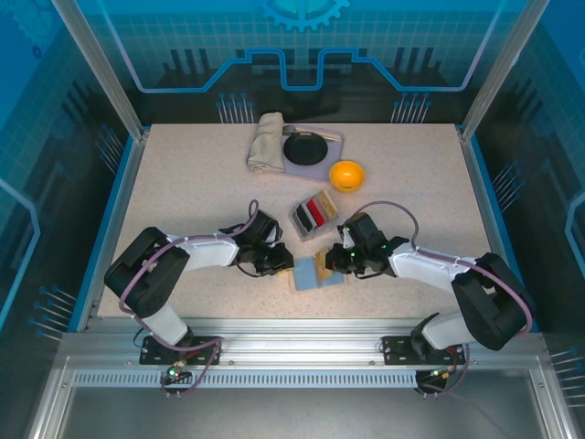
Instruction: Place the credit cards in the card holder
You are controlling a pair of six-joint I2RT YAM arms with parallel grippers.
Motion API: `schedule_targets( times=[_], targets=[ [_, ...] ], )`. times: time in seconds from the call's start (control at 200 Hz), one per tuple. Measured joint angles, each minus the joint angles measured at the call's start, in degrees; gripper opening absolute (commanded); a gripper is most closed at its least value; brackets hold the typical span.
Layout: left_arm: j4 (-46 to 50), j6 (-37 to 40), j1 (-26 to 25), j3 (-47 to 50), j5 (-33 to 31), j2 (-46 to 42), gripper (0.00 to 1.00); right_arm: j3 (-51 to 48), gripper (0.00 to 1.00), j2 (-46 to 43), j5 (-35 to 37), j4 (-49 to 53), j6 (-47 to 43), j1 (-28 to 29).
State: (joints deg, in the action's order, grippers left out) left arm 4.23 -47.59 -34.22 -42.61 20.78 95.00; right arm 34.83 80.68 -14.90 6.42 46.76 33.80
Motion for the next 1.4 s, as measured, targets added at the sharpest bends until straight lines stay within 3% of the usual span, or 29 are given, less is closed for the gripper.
schedule_targets(
  times=[0.59, 1.075, 1.401],
  targets=[
    [0.0, -0.1, 0.4, 0.0, 0.0, 0.1, 0.2, -3.4, 0.04, 4.6, -6.4, -11.5, 4.0, -0.9],
    [0.0, -0.3, 0.4, 0.1, -0.5, -0.2, 0.21, -6.2, 0.04, 0.2, -5.1, -9.5, 5.1, -0.3],
    [-0.4, -0.5, 0.4, 0.4, -0.4, -0.2, 0.2, -6.9, 0.04, 3.0, -4.0, -15.1, 7.3, 1.5]
  ],
)
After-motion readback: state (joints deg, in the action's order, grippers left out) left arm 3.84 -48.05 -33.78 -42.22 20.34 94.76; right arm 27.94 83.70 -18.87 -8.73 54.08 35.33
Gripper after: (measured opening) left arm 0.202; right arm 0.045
